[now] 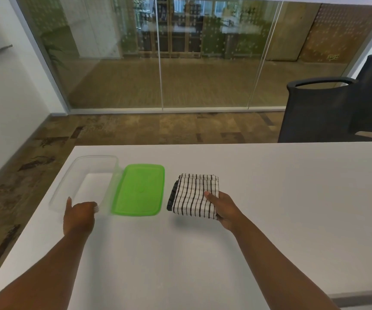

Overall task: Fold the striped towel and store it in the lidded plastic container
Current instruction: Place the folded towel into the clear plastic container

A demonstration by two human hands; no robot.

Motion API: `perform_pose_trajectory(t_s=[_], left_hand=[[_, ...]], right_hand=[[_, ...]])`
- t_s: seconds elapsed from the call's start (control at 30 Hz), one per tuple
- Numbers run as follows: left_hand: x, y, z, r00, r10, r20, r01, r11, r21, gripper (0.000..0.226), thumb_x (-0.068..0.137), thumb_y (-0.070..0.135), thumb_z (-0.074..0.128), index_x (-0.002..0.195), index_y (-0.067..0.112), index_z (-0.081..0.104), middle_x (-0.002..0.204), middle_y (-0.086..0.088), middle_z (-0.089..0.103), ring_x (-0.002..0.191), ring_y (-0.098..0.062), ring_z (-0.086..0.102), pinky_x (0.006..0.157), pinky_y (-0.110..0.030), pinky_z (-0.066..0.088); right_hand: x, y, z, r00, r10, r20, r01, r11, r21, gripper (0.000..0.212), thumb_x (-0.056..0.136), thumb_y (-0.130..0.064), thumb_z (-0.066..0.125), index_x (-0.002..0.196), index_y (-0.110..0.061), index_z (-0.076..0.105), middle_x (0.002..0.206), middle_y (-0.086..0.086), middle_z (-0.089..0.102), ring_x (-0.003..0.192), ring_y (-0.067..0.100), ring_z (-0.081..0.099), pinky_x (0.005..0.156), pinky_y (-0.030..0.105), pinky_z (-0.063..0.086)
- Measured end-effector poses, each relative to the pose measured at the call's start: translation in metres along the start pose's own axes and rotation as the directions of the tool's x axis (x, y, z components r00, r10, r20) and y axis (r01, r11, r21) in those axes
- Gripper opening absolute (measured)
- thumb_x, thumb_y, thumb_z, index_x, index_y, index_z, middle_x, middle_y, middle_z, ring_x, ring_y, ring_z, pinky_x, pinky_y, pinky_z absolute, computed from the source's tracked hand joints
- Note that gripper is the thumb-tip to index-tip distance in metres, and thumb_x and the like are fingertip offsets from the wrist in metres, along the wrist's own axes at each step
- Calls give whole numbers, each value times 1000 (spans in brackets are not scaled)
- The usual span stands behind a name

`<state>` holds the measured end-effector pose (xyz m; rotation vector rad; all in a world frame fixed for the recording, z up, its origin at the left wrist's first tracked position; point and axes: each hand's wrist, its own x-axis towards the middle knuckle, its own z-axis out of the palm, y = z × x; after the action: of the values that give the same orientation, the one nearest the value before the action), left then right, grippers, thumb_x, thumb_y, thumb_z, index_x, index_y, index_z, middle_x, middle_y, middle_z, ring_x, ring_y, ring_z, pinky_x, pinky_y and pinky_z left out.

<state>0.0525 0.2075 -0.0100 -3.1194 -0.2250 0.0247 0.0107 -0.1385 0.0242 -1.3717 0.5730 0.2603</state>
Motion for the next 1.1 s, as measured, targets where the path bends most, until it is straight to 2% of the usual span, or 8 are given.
perform_pose_trajectory(t_s=[0.17,0.53,0.6,0.7,0.77,0.83,0.9,1.1], left_hand=[[-3,11,-13,1000,2,26,1,992,-123,31,94,12,43,119,14,61,124,-13,62,116,-31,55,98,-31,41],[-8,103,-58,888,432,-155,-448,890,-87,20,90,19,52,95,13,70,95,-12,73,91,-29,68,72,-32,51],[-19,123,-63,808,571,-146,-575,818,14,6,69,20,75,70,15,71,68,-6,73,66,-21,71,54,-22,50],[-36,153,-73,730,673,-119,-651,738,176,36,20,25,87,39,21,57,36,5,56,32,-6,54,29,-12,28],[-51,172,-68,665,736,-130,-702,675,226,30,26,22,82,46,18,60,44,5,61,40,-6,59,34,-14,34],[-64,190,-61,652,758,-2,-754,649,96,13,61,12,67,74,15,65,79,-2,71,77,-20,68,58,-24,46],[-71,206,-42,644,762,65,-765,641,60,22,78,7,46,94,12,61,103,-8,67,98,-32,61,74,-35,44],[-98,235,-23,589,794,151,-800,599,-28,22,80,3,44,96,7,59,105,-13,65,99,-35,59,75,-36,42]], right_hand=[[-2,-1,-3,1000,-12,-21,12,1000,0,36,95,-21,51,129,-11,51,130,12,59,117,29,56,94,40,48],[-12,-23,-17,953,-148,-265,192,970,149,38,94,-17,51,131,-10,49,131,12,57,111,25,55,84,34,47],[-14,-33,-23,930,-168,-328,242,950,197,40,93,-16,52,132,-10,49,133,12,56,113,25,54,84,34,46],[-19,-48,-33,902,-204,-381,308,922,236,42,92,-17,53,133,-12,47,135,10,54,119,26,52,88,35,45],[-20,-56,-39,894,-219,-391,332,910,250,43,92,-17,53,134,-13,46,135,9,53,120,27,51,90,35,45],[-21,-61,-43,897,-218,-384,328,911,251,43,92,-17,53,134,-12,46,135,10,53,121,28,51,94,38,46],[-21,-61,-44,908,-210,-361,305,924,230,42,92,-16,53,133,-12,47,135,11,54,121,29,52,97,40,46],[-17,-47,-45,929,-192,-317,242,962,127,40,92,-17,52,132,-11,48,132,11,56,113,26,55,92,38,48]])
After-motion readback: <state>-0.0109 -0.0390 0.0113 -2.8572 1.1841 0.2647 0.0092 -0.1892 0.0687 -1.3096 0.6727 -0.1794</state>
